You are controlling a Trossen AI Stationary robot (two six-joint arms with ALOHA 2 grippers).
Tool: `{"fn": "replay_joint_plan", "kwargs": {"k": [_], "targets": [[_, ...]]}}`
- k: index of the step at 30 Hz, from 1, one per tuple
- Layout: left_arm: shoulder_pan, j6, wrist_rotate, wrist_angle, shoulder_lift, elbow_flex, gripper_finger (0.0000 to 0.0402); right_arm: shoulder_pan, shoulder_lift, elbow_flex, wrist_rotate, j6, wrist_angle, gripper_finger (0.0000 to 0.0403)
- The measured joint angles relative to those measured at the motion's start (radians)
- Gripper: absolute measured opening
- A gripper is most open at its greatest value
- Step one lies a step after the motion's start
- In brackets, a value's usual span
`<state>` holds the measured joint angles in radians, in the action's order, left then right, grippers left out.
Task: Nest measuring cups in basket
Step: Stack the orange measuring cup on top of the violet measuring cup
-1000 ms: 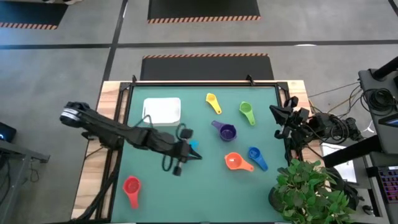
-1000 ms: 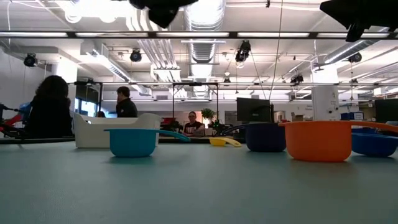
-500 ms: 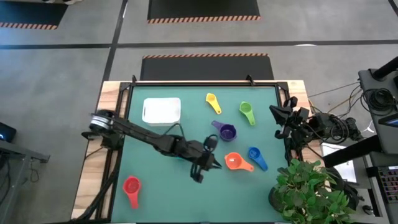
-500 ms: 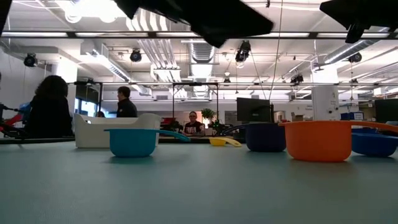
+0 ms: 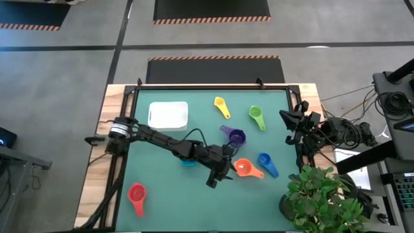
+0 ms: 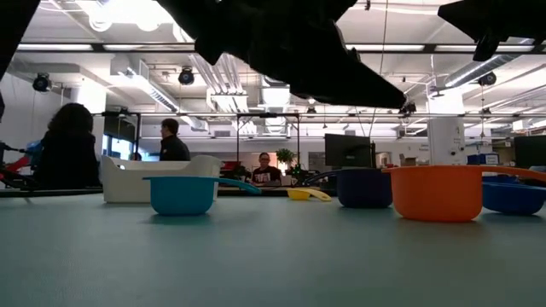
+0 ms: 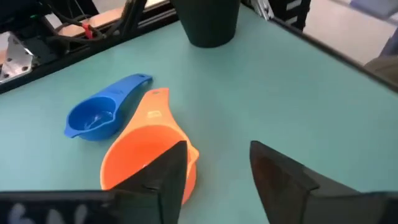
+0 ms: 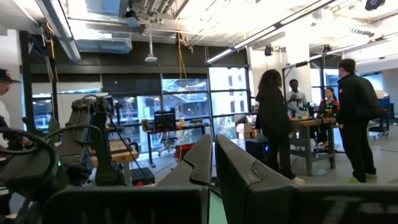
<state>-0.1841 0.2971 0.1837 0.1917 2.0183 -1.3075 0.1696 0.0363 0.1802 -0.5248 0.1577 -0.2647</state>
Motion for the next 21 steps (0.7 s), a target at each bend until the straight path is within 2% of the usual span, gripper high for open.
{"fn": "replay_joint_plan", "kwargs": {"k": [7, 15, 21], "targets": [[0.008, 0.058, 0.002, 0.007, 0.028, -0.014, 0.0178, 0.000, 0.000, 0.000, -0.001, 0.000, -0.001, 0.0009], [0.014, 0.081, 0.063, 0.005, 0.115, -0.101, 0.0178, 0.000, 0.000, 0.000, -0.001, 0.011, 0.000, 0.0009], [0.029, 0.095, 0.066, -0.034, 0.146, -0.147, 0.0162, 0.000, 0.000, 0.000, -0.001, 0.010, -0.001, 0.0009]]}}
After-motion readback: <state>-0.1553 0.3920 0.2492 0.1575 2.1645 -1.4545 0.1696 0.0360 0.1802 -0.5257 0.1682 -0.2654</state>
